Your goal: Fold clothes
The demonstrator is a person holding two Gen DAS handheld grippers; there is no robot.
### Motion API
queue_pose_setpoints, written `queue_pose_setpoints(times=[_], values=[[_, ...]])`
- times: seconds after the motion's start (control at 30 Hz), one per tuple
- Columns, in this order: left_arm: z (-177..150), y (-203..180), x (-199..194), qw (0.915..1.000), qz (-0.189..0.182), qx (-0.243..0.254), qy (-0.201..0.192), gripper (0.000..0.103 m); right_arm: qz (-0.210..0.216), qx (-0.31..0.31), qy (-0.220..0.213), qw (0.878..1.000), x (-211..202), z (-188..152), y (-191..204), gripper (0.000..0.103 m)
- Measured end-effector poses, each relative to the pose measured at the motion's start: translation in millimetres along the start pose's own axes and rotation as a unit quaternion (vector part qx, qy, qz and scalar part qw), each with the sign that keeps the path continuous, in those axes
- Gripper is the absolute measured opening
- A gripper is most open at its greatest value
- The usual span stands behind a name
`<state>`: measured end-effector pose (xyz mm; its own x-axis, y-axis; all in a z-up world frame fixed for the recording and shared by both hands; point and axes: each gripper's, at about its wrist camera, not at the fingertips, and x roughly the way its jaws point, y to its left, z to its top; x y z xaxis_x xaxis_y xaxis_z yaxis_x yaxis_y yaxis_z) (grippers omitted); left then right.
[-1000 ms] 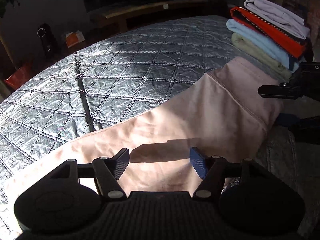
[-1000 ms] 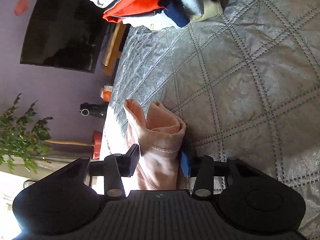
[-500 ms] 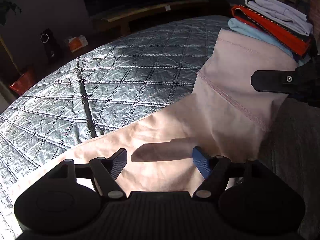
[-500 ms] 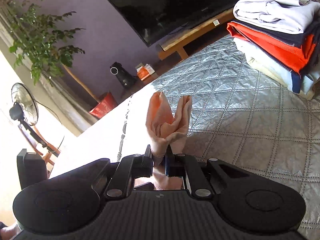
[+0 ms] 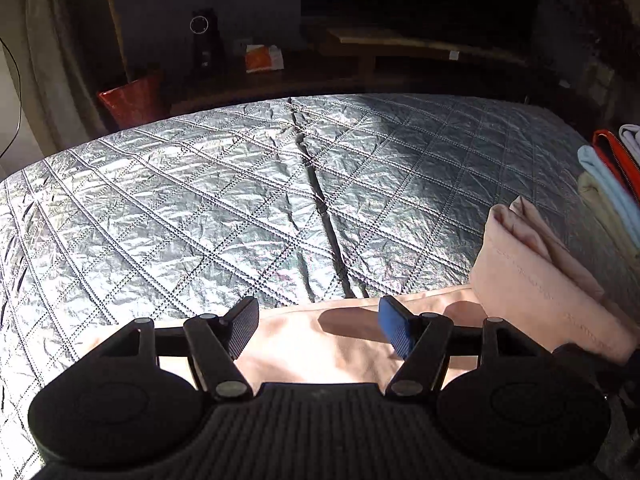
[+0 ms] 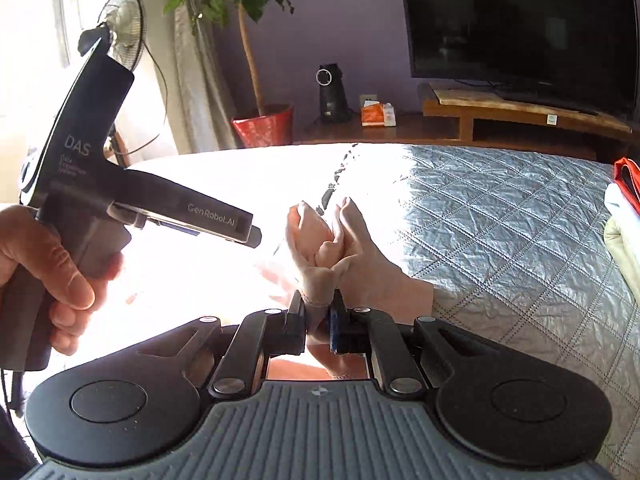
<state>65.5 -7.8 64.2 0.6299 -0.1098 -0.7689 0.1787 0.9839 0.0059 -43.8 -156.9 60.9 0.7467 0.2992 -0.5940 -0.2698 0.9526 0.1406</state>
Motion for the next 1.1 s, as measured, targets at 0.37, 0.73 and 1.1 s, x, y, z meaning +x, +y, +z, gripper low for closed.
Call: queue_pose_setpoints(times=[0.37, 0.73, 1.1], values=[[5, 65, -15, 0.9969, 0.032, -0.072, -0.008, 0.063, 0.025, -0.032, 0.089, 0.995, 21, -9, 34, 0.031], [-2, 100, -29, 0.9946, 0.051, -0.089, -0.011, 0.064, 0.014, 0.067, 0.026, 0.997, -5, 12, 16, 0.022], [-2, 136, -37, 0.9867, 0.066, -0.148, -0.014, 0.065, 0.005, 0.002, 0.084, 0.996, 45, 7, 39, 0.020]])
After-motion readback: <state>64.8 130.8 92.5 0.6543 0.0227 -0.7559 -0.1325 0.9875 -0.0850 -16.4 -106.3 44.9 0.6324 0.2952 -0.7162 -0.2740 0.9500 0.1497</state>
